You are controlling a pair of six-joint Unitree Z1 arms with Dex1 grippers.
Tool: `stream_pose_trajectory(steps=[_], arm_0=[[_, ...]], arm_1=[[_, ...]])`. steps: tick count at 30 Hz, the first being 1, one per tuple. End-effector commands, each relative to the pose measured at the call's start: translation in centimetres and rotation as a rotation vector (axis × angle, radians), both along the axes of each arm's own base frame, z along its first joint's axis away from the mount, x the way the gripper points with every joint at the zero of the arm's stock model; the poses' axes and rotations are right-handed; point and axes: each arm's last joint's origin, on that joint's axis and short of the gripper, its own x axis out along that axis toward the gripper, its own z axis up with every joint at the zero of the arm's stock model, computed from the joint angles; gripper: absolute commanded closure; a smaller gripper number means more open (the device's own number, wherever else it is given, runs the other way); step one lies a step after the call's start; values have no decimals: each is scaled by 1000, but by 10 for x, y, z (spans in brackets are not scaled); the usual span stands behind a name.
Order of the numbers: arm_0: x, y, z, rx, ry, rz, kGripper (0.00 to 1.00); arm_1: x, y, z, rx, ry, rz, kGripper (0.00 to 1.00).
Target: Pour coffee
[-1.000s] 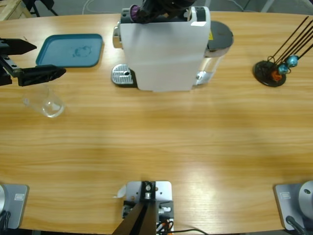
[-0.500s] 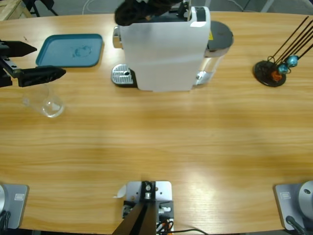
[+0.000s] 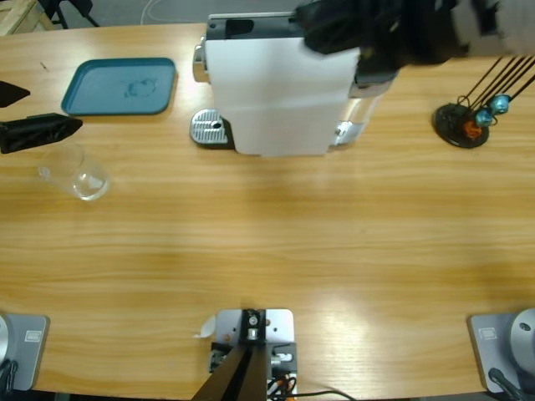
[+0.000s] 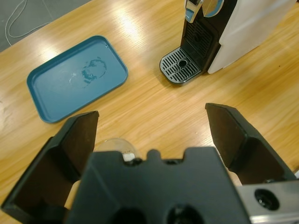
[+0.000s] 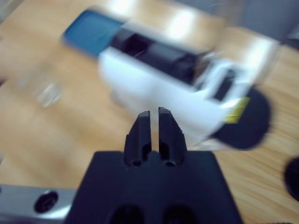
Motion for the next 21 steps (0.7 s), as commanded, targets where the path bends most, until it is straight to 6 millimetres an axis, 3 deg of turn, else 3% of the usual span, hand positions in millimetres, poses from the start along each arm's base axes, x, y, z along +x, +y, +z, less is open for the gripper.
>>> stream_pose_trajectory(steps=[1, 6, 15, 21], arm_0=[[-13, 17, -10, -6, 17, 36, 12], [-13, 16, -12, -1, 23, 35, 13], [-14, 17, -17, 7, 34, 33, 24], [-17, 20, -18, 2, 31, 32, 27]], arm_1=[[52, 1, 20, 99, -108, -413, 1000], [72, 14, 24, 357, -18, -505, 1000], [66, 24, -7, 818, 323, -662, 1000], [83, 55, -38, 956, 325, -497, 1000]])
